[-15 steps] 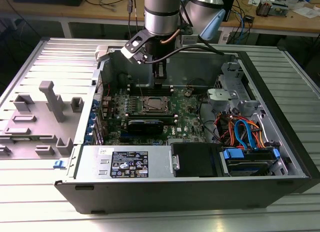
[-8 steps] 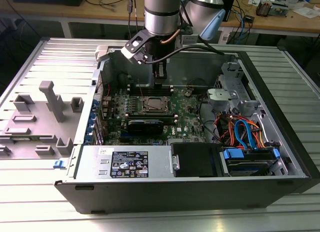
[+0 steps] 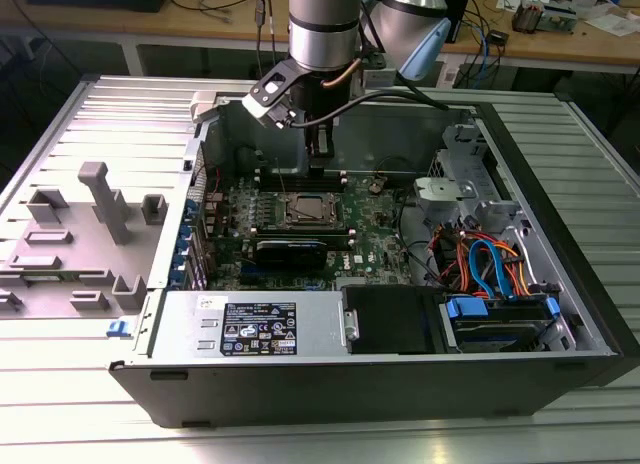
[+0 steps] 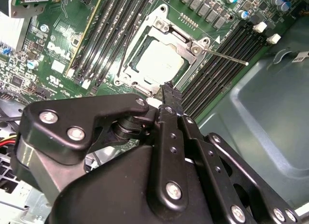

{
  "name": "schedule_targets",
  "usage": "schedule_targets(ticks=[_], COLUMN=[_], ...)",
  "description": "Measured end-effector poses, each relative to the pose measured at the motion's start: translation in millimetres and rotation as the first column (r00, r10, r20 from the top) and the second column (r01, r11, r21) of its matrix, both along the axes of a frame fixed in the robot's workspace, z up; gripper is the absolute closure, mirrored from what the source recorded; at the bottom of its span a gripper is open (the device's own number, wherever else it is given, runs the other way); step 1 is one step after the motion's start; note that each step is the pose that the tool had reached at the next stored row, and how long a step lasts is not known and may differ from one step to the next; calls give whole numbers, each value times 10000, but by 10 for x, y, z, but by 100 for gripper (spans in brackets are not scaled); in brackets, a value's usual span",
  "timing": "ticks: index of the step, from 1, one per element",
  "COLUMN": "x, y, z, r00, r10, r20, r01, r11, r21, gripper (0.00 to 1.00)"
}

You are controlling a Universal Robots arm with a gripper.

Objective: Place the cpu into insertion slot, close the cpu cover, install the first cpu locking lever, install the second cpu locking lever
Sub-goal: 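Install the first cpu locking lever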

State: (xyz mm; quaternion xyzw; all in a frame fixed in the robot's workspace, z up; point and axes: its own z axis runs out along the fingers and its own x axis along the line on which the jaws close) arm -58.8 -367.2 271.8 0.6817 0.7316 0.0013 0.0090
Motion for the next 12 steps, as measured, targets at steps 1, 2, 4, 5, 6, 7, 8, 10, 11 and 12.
schedule_targets(ticks=[1, 2, 4, 5, 6, 7, 8, 10, 11, 12], x=[0, 0, 0, 0, 0, 0, 0, 0, 0, 0], y=[0, 0, 0, 0, 0, 0, 0, 0, 0, 0], z=[0, 0, 0, 0, 0, 0, 0, 0, 0, 0], r00=[10000, 10000, 10000, 10000, 10000, 10000, 10000, 10000, 9999, 9998], r10=[5, 12, 24, 30, 36, 39, 46, 61, 109, 220], r20=[0, 1, 0, 0, 0, 0, 0, 0, 1, 1], r01=[-5, -12, -24, -30, -36, -39, -46, -61, -109, -220], r11=[10000, 10000, 10000, 10000, 10000, 10000, 10000, 10000, 9999, 9998], r21=[0, 0, 0, 1, 0, 0, 1, 0, 1, 1], gripper=[89, 89, 89, 89, 89, 89, 89, 89, 89, 89])
